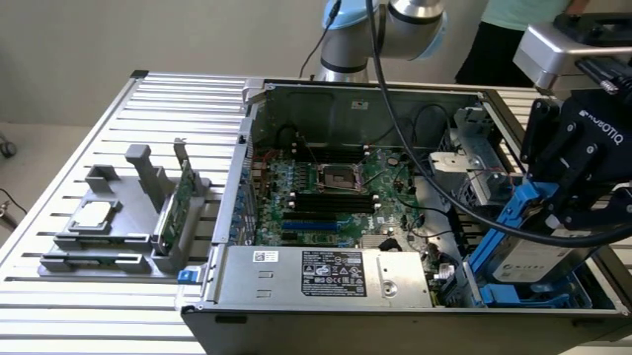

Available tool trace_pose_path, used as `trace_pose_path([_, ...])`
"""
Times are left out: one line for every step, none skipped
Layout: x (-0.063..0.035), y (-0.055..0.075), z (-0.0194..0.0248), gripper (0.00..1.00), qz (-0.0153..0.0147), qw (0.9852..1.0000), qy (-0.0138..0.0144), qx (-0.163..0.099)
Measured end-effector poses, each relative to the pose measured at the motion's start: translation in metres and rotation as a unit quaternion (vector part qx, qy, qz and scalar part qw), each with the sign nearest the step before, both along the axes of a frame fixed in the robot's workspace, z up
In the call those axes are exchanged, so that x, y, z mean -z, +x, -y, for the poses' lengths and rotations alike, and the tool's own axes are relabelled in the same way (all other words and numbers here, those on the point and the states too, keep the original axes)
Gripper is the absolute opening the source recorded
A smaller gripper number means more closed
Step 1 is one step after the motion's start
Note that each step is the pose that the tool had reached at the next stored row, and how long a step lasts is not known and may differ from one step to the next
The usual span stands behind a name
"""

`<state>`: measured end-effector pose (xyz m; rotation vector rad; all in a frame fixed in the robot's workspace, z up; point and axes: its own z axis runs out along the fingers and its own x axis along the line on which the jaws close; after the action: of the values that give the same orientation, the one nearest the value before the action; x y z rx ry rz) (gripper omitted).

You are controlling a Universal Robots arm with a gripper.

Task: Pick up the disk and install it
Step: 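Pick up the disk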

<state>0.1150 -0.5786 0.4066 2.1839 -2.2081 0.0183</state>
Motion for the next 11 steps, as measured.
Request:
trace_pose_path([0.0014, 0.000, 0.0000, 0.32, 0.0000, 1.0000, -0.0001, 0.001])
trace_pose_path([0.0030, 0.000, 0.0000, 0.32, 0.0000, 1.0000, 0.0000, 0.001])
trace_pose_path([0.0046, 0.000, 0.0000, 0.32, 0.0000, 1.0000, 0.0000, 0.001])
trace_pose_path([0.0062, 0.000, 0.0000, 0.32, 0.0000, 1.0000, 0.0000, 0.002])
trace_pose_path([0.0077, 0.000, 0.0000, 0.32, 0.0000, 1.0000, 0.0000, 0.002])
trace_pose_path([0.0093, 0.000, 0.0000, 0.32, 0.0000, 1.0000, 0.0000, 0.003])
trace_pose_path([0.0108, 0.000, 0.0000, 0.32, 0.0000, 1.0000, 0.0000, 0.003])
trace_pose_path([0.0123, 0.000, 0.0000, 0.32, 0.0000, 1.0000, -0.0001, 0.004])
trace_pose_path([0.0140, 0.000, 0.0000, 0.32, 0.0000, 1.0000, 0.0000, 0.004])
trace_pose_path([0.0157, 0.000, 0.0000, 0.32, 0.0000, 1.0000, 0.0000, 0.005])
trace_pose_path([0.0170, 0.000, 0.0000, 0.32, 0.0000, 1.0000, 0.0000, 0.005])
